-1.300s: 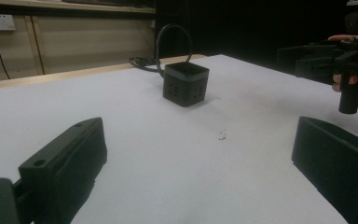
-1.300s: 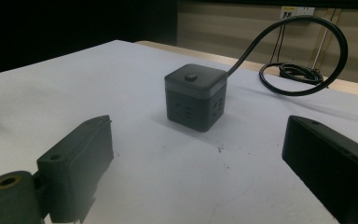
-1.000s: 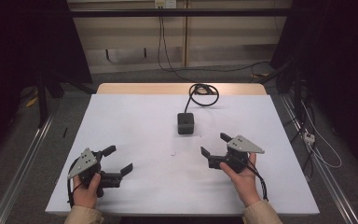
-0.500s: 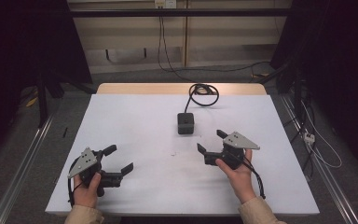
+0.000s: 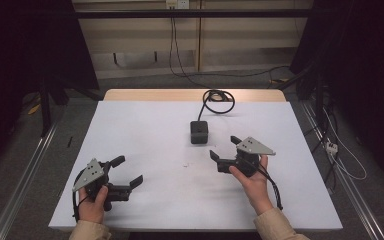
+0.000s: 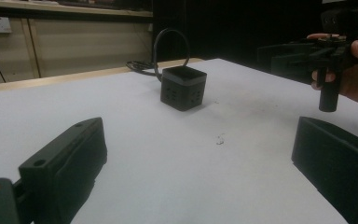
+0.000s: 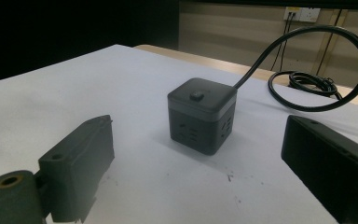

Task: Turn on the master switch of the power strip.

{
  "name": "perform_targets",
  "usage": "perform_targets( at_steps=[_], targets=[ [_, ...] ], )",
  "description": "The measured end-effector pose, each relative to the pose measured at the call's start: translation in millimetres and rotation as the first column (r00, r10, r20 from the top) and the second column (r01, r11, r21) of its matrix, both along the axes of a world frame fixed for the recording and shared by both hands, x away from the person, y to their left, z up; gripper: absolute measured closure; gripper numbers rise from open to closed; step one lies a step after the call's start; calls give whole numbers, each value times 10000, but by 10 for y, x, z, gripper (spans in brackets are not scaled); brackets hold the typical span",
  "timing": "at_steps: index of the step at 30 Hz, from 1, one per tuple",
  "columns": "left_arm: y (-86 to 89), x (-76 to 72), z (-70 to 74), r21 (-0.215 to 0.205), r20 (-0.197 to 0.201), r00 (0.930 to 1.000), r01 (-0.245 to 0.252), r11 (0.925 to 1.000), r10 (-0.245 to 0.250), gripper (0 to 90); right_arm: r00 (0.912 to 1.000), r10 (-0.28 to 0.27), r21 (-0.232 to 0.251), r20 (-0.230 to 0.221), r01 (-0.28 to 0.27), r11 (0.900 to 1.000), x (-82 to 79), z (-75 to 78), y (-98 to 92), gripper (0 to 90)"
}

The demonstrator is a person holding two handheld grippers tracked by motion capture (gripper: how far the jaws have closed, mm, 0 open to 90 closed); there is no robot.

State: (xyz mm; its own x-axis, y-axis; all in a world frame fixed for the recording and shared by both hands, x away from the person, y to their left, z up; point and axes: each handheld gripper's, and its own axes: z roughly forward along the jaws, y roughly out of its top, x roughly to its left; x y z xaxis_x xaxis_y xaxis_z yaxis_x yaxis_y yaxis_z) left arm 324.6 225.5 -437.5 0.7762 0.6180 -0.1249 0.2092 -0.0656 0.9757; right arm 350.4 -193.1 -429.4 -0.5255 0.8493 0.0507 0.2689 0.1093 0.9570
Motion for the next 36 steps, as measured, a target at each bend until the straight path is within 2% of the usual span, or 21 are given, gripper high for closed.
perform_targets(
  at_steps=[6,14,26,36],
  targets=[
    [2,1,-2,-3,-15,10000,-9,10000,9,28,10000,53,33,5,-53,10000,68,16,43,96],
    [-1,5,-6,-50,1,10000,3,10000,-3,28,9997,117,8,-200,-117,9999,120,5,76,97],
    [-24,17,-5,20,1,9999,102,9999,-102,28,9997,48,72,-223,-46,10000,178,1,86,105],
    [-17,19,-6,0,-8,10000,86,10000,-86,28,9996,150,-55,-241,-151,9999,220,0,126,107]
  ],
)
